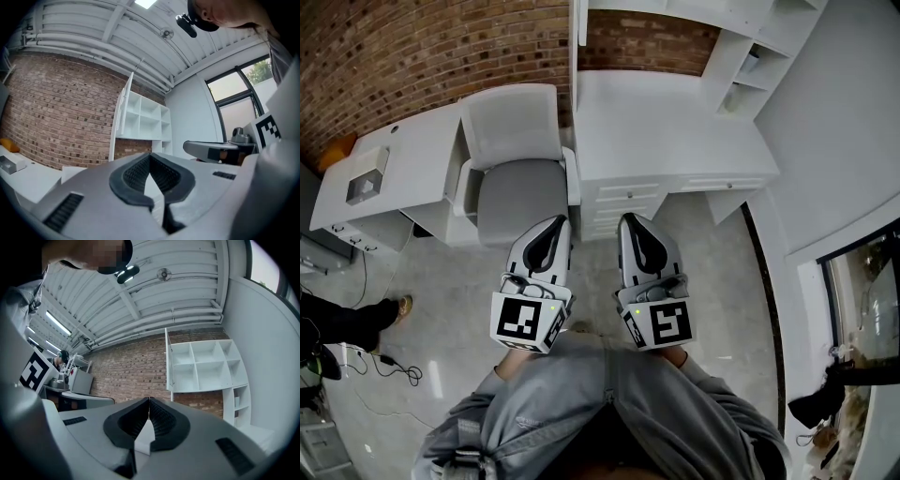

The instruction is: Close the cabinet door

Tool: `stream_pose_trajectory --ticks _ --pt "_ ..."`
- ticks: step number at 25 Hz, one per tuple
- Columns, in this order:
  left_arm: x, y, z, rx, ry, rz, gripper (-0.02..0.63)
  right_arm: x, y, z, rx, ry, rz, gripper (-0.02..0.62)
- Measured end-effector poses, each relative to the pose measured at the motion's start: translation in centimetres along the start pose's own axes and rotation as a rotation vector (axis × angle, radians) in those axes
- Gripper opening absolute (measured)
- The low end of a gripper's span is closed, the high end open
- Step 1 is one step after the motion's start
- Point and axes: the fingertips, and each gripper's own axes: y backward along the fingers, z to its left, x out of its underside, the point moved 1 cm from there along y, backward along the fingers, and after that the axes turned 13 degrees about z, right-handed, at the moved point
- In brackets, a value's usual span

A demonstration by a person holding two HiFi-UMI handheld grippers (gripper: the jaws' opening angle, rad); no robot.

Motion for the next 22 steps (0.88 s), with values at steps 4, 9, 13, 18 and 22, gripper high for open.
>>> stream_pose_trajectory --ticks 4,9,13,18,22 --pt "0.0 -0.9 0.4 0.033 -0.004 0.004 0.006 0.2 -0.7 -0.3 0.028 -0.007 0.013 0.028" --pt "0.5 -1.4 0.5 0.062 0.004 0.024 0.006 0.5 -0.9 -0.3 0.046 -0.014 0.026 0.028" --pt "0.7 -1.8 0.4 0.076 0.005 0.021 0.006 0.9 -1.1 -0.5 0.048 -0.023 0.036 0.028" --pt "1.2 -2.4 0.9 0.074 0.012 0.034 0.006 1.3 -1.8 -0.6 0.039 -0.028 0.04 0.028" --pt "0.9 -3.2 1.6 0.068 0.013 0.027 0.006 1.1 -3.0 -0.9 0.03 -0.025 0.033 0.028"
